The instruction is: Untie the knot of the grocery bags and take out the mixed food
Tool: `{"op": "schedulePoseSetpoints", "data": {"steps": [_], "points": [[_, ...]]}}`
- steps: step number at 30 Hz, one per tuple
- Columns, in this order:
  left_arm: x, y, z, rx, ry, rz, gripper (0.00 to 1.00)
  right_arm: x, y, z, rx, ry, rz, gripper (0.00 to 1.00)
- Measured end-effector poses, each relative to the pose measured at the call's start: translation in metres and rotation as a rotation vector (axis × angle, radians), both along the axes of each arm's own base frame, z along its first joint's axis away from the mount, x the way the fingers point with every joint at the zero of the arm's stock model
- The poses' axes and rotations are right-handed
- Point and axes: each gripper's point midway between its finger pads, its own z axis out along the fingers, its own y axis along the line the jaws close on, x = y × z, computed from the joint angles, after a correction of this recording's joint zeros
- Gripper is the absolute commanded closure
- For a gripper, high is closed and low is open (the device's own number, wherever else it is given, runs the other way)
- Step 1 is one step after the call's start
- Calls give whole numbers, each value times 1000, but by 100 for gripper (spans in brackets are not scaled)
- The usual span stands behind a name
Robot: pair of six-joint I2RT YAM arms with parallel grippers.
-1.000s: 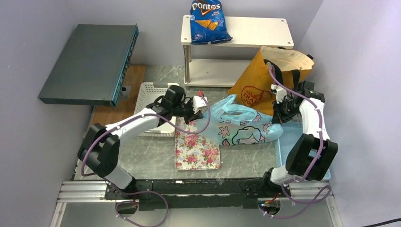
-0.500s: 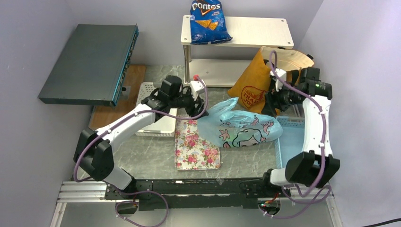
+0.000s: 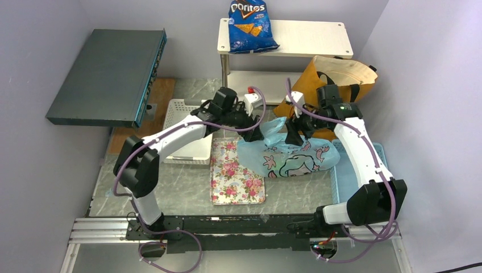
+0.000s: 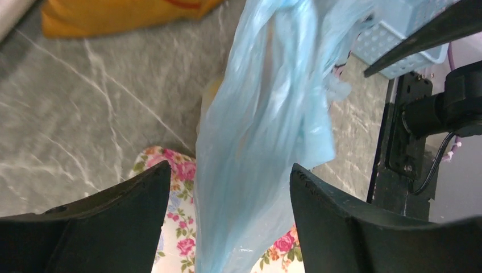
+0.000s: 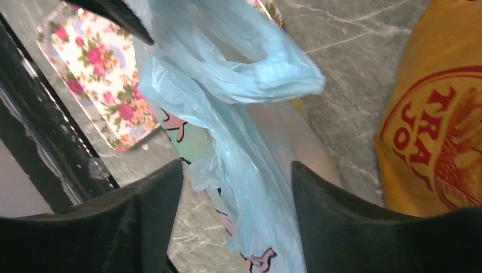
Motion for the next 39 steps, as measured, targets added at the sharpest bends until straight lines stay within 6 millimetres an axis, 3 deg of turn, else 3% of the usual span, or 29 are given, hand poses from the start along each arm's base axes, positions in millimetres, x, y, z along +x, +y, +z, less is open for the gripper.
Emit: {"op": "schedulePoseSetpoints", "data": {"steps": [3, 5, 7, 9, 13, 17, 21, 25, 27, 29, 32, 33, 35, 39], "points": [[-3, -1, -26, 38, 83, -1, 60, -5, 8, -16, -35, 11, 34, 56], [-6, -1, -32, 47, 107, -7, 84, -9, 9, -26, -62, 23, 49, 73], [-7, 2, -33, 43, 113, -7, 100, -10, 5, -34, -91, 30, 40, 89], [-10, 10, -34, 36, 116, -3, 100, -8, -3, -37, -133, 11, 12, 99], [-18, 41, -30, 24, 91, 35, 100, -1, -18, -19, -176, -87, -58, 100], [-23, 69, -7, 7, -49, 56, 100, 6, -35, 12, -170, -199, -159, 100], [-34, 80, 6, 4, -204, 48, 99, 22, -65, 36, -105, -263, -348, 100], [-46, 79, -9, 75, -349, 10, 100, 34, -78, 51, 3, -266, -469, 100], [-59, 73, -19, 116, -417, -40, 96, 35, -69, 58, 73, -255, -467, 100], [-74, 64, -19, 134, -483, -109, 82, 36, -58, 67, 145, -250, -451, 100], [-81, 59, -7, 141, -515, -147, 43, 35, -44, 79, 230, -247, -420, 100], [-80, 59, 2, 141, -510, -148, 35, 35, -39, 84, 262, -247, -405, 100], [-77, 54, 31, 115, -504, -140, 25, 33, -32, 92, 305, -250, -382, 100], [-68, 38, 118, -34, -517, -75, 16, 27, -19, 112, 380, -268, -331, 100]]}}
